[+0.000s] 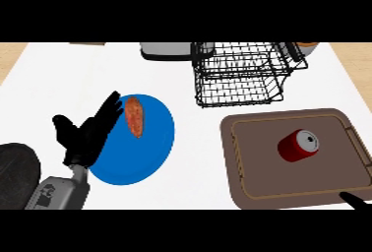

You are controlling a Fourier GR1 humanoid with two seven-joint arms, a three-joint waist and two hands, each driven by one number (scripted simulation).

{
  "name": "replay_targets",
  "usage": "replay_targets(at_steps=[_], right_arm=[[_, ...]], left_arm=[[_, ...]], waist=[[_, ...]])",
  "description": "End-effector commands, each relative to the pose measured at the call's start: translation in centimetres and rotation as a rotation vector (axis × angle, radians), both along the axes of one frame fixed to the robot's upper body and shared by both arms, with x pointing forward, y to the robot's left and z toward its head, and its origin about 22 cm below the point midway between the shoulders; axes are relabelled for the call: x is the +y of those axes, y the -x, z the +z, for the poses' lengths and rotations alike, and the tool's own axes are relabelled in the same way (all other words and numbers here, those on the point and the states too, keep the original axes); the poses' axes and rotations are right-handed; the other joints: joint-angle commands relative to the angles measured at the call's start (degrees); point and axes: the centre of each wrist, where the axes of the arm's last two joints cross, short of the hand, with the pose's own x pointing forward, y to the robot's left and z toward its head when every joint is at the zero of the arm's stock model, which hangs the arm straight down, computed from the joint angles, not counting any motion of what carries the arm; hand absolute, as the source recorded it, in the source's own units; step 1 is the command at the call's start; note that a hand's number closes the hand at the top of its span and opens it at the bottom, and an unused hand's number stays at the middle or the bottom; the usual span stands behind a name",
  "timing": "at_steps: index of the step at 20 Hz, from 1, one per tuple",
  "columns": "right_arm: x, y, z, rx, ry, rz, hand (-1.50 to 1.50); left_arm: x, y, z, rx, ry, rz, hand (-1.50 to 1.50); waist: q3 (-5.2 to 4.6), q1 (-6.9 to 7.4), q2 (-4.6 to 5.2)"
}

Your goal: Pick the can from the tray and place it in the tiered basket

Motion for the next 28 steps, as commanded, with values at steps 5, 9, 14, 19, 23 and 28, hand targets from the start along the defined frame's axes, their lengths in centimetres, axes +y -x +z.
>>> replay_targets(at_steps=[5,9,14,19,23,28], right_arm=[[1.8,4.4,4.5,0.233,0.332,-0.281,-1.50],[5.4,5.7,7.7,0.338,0.343,-0.346,-1.50],[8.4,4.3,9.0,0.436,0.306,-0.362,-1.50],[9.8,2.5,8.5,0.509,0.321,-0.427,-1.50],[10.7,0.4,6.9,0.599,0.391,-0.487,-1.50],[15.6,-1.3,6.2,0.663,0.406,-0.481,-1.50]], left_arm=[[-0.4,0.6,-0.4,0.014,0.013,-0.017,0.00],[-1.0,0.1,0.8,-0.010,-0.006,-0.027,0.00],[-1.2,-0.9,1.4,-0.016,-0.006,-0.046,0.00],[-1.8,-1.3,1.5,0.007,0.007,-0.062,0.00],[-2.1,-0.5,1.4,-0.007,0.001,-0.069,0.00],[-2.2,-1.4,1.6,0.007,0.007,-0.056,0.00]], waist=[[-0.47,0.46,0.59],[-0.28,1.63,0.63],[-0.16,3.17,0.88],[-0.20,3.23,0.81],[-0.07,3.72,0.53],[-0.01,3.13,0.54]])
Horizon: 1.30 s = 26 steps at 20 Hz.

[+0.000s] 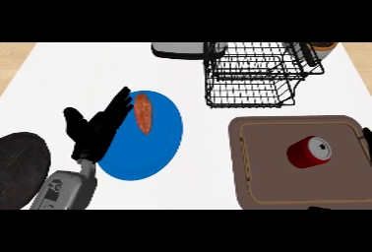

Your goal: Pick the can from the tray and place it in the tiered basket

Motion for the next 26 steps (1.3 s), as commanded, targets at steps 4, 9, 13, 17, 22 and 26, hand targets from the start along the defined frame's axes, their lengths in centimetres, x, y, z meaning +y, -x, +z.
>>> replay_targets(at_steps=[4,9,13,17,22,26], right_arm=[[4.9,-0.5,-1.3,0.086,0.061,-0.052,-1.50],[4.2,-3.2,-3.4,0.063,0.084,-0.106,-1.50],[4.4,-2.0,-4.2,0.055,0.092,-0.129,-1.50],[4.3,-1.1,-3.8,0.047,0.128,-0.127,-1.50],[4.6,-0.4,-6.2,0.022,0.111,-0.137,-1.50],[1.3,-3.0,-4.6,-0.004,0.075,-0.134,-1.50]], left_arm=[[0.7,0.6,-0.4,0.001,-0.005,0.025,0.00],[1.5,0.7,-0.9,-0.003,0.009,0.017,0.00],[2.2,1.3,-3.0,0.012,0.002,0.031,0.00],[2.0,0.6,-1.8,0.004,0.008,0.029,0.00],[1.8,1.1,-1.3,0.012,0.010,0.025,0.00],[0.9,0.7,0.5,0.010,0.004,0.026,0.00]], waist=[[0.19,-1.32,-0.30],[0.24,-1.45,-0.27],[0.24,-1.76,-0.26],[0.24,-1.87,-0.30],[0.25,-1.82,-0.32],[0.26,-1.70,-0.29]])
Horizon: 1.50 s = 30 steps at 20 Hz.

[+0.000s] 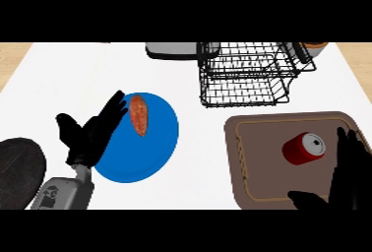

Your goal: Pick the can from the tray and place it in the tiered basket

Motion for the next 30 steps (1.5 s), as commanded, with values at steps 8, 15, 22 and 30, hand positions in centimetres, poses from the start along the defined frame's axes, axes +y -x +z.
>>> replay_targets(at_steps=[8,15,22,30], right_arm=[[-3.4,-2.1,-1.3,-0.015,-0.048,-0.019,-1.50],[-1.4,-3.6,-3.9,-0.024,-0.054,-0.025,-1.50],[-4.4,-2.5,-5.7,0.019,-0.062,-0.022,-1.50],[-3.7,-5.4,-7.6,-0.021,-0.050,0.147,1.50]], left_arm=[[-0.6,-0.5,-0.7,0.006,0.012,-0.009,0.00],[0.3,-0.2,-1.6,0.012,0.006,-0.004,0.00],[1.1,0.9,0.6,-0.016,-0.002,-0.009,0.00],[-0.2,0.8,-1.1,-0.004,0.005,0.004,0.00]], waist=[[0.00,-0.05,0.03],[-0.01,0.07,0.03],[-0.01,0.01,-0.01],[0.00,0.13,0.03]])
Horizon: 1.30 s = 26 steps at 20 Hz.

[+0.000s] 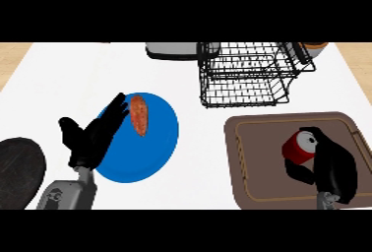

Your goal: Pick the can from the tray and place it in the tiered basket

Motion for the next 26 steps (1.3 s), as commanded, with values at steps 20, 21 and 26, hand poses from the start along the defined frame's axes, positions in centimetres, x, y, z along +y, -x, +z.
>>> replay_targets(at_steps=[20,21,26], right_arm=[[-4.4,2.1,2.6,0.174,-0.076,0.204,1.50],[-5.2,3.1,4.8,0.100,-0.127,0.200,1.50],[-4.2,4.7,10.5,-0.059,-0.239,0.204,1.50]], left_arm=[[0.8,-1.0,0.2,0.007,0.004,-0.002,0.00],[1.6,0.6,-0.9,0.008,-0.009,0.018,0.00],[1.5,-0.8,0.7,0.018,-0.008,0.015,0.00]], waist=[[0.18,-0.29,0.11],[0.15,-0.74,-0.07],[0.14,-0.86,-0.13]])
